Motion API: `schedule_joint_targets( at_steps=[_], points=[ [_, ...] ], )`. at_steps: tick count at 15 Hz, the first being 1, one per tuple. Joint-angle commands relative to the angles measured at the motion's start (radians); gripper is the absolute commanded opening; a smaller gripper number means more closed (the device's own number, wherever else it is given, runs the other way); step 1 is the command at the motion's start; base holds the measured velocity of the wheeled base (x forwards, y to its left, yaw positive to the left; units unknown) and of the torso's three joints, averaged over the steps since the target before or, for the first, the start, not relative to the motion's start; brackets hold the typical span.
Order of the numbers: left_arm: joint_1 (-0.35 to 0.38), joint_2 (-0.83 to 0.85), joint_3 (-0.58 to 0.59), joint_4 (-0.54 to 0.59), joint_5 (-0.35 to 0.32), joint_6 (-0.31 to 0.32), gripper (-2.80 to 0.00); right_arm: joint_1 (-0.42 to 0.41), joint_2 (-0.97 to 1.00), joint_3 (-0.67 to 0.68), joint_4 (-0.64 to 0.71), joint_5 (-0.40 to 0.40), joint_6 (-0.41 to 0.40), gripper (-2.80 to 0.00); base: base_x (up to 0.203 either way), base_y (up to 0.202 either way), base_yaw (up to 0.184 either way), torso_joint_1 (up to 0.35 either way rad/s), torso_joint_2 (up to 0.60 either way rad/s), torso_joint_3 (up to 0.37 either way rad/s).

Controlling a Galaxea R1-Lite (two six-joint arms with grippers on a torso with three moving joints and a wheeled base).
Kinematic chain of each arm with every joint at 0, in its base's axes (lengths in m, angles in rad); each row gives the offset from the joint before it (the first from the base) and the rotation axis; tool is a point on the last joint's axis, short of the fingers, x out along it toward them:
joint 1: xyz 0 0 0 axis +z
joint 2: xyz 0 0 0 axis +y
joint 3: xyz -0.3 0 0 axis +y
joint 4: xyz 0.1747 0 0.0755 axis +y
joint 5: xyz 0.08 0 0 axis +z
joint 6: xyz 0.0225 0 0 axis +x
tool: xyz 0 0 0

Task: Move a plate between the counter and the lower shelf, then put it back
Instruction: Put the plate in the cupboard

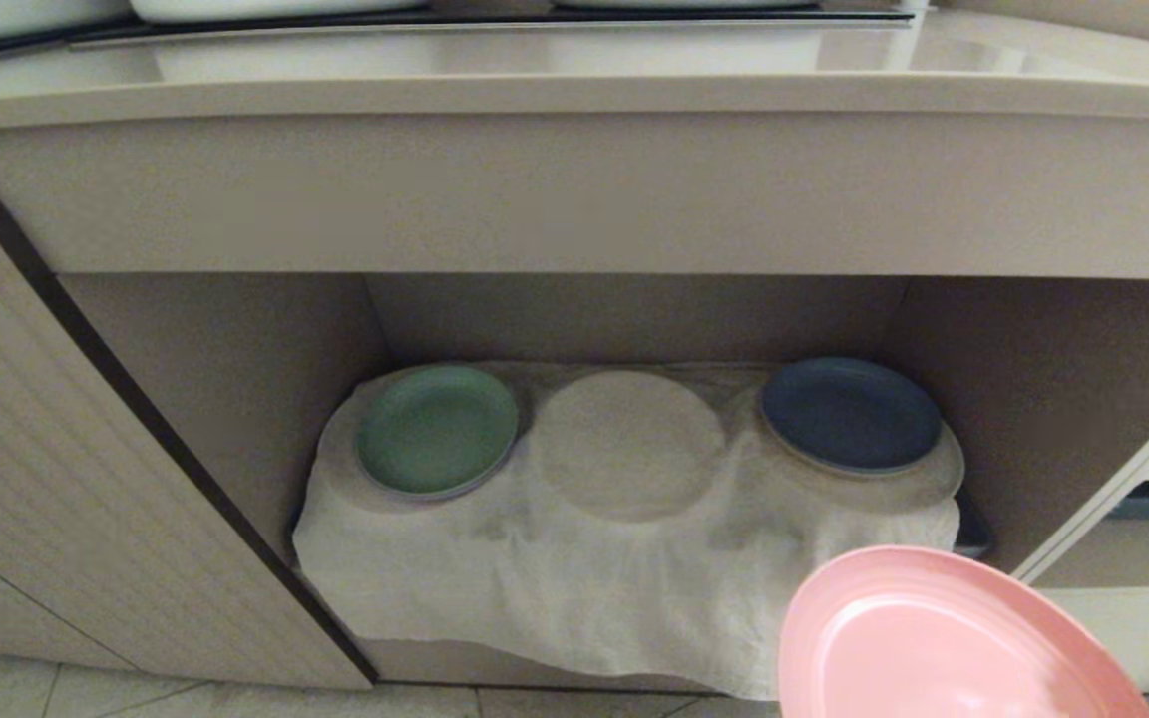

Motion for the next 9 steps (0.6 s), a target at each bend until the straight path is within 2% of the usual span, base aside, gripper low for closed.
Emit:
schedule_joint_targets(
  at_steps=[1, 9],
  points=[
    [0.0, 0.0, 0.0, 0.0, 0.0, -0.002, -2.8, -0.001, 0.045, 0.009, -0.012, 0.002, -0.016, -2.8, 0.0, 0.0, 0.0, 0.0, 0.0, 0.0],
    [0.0, 0.0, 0.0, 0.0, 0.0, 0.0, -2.8, 0.0, 0.264, -0.015, -0.222, 0.012, -0.037, -2.8, 0.0, 0.0, 0.0, 0.0, 0.0, 0.0]
  ],
)
